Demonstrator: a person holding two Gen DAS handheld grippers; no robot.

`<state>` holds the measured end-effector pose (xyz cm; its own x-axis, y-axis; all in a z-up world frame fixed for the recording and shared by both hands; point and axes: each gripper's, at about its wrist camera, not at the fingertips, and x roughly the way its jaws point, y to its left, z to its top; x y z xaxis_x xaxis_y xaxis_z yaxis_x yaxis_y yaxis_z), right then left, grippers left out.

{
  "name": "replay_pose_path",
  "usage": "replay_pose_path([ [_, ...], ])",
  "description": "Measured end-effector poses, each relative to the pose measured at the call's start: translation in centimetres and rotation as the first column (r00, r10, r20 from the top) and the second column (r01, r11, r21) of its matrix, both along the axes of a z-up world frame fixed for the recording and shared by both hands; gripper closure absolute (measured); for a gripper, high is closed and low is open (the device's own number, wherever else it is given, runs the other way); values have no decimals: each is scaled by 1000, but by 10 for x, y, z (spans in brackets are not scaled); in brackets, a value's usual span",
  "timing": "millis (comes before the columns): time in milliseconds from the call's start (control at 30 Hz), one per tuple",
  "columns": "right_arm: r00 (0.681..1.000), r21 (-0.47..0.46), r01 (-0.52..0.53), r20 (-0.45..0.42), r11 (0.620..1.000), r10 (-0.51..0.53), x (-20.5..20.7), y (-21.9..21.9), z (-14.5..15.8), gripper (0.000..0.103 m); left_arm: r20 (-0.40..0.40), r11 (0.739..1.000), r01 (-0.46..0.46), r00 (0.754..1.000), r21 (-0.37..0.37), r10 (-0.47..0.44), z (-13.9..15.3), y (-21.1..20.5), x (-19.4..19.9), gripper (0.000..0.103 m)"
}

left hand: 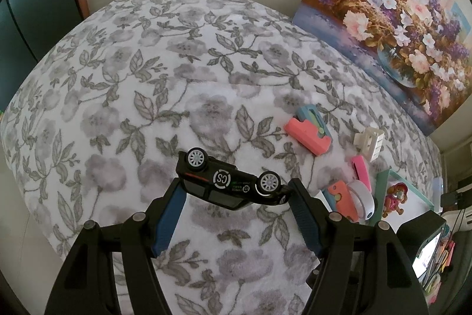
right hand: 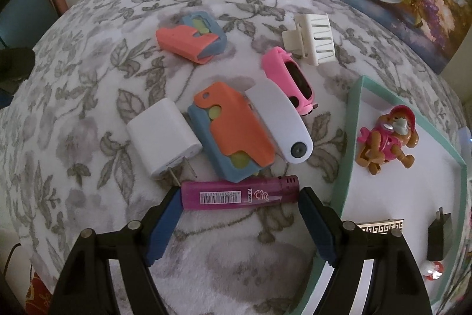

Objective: Organize rigid objects
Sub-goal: 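Grasp the magenta tube with the right gripper while the left gripper holds the car raised, then carry the car and magenta tube into the tray and open both grippers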

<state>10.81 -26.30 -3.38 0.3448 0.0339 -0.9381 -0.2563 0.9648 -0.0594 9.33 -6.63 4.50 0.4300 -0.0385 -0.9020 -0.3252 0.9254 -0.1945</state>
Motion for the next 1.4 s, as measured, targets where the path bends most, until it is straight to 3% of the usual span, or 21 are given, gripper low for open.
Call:
replay_pose_path([
  [33,1000,13,-6,-4,1000,6,-1,0,1,35,0,1000,0,1000,0,0,0,0,0,31],
  [267,1000,21,-2,-16,1000,2,-3,1,5,35,-3,1000,10,1000,10,-10,1,-3,0,31],
  [467,1000,81,-9,-24,997,11,-1,-9,11,35,0,1000,16,1000,21,-16,2,-6,0,31],
  [700,994,108,-97,-43,989,102,-8,11,10,35,0,1000,9,1000,18,-9,2,-3,-1,31],
  [933,997,186,-40,-54,982,51,-6,0,20,35,5,1000,4,1000,7,-4,2,0,0,31],
  [1200,999,234,-37,16,972,34,-11,-11,54,35,20,1000,18,1000,18,-18,8,-10,-1,31],
  [1400,997,259,45,51,965,-60,-10,-46,72,35,31,997,60,998,45,-62,15,-32,0,31],
])
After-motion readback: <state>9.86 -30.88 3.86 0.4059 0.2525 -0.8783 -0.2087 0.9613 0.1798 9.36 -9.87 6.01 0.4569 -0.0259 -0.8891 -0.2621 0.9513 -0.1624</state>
